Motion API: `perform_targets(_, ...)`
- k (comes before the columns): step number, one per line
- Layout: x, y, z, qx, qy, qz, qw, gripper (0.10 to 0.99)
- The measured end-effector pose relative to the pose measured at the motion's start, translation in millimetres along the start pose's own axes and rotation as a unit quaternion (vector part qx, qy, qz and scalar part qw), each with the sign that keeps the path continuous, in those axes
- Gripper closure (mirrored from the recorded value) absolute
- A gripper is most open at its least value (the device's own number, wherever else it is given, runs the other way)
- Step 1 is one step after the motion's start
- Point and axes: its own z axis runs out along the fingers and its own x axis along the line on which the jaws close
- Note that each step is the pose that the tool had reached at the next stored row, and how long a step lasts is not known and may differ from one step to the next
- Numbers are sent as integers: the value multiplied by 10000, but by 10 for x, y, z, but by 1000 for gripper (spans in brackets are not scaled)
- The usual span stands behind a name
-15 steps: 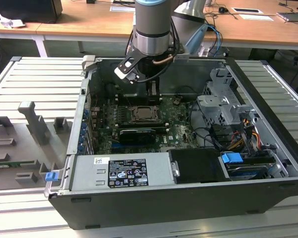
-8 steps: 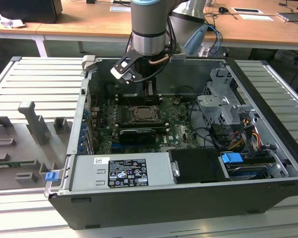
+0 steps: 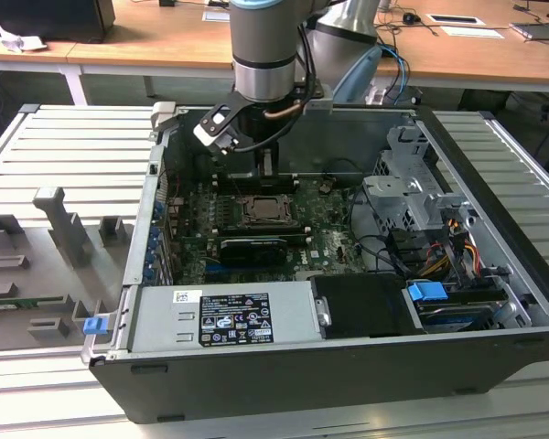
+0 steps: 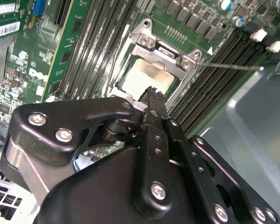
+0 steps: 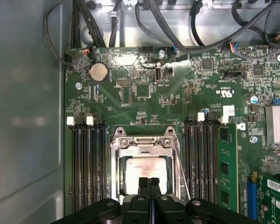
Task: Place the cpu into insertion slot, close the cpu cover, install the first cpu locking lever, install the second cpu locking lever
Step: 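Close the cpu cover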
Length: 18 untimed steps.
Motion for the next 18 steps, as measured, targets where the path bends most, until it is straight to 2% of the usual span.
perform_targets(3, -1, -22, 13, 0, 0, 0, 10000, 980)
perform_targets(10, -3, -64, 107, 1, 2, -29, 10000, 980)
perform_targets(15, -7, -91, 257, 29, 15, -215, 9998, 980)
perform_targets(18, -8, -95, 305, 54, 16, -221, 9997, 980)
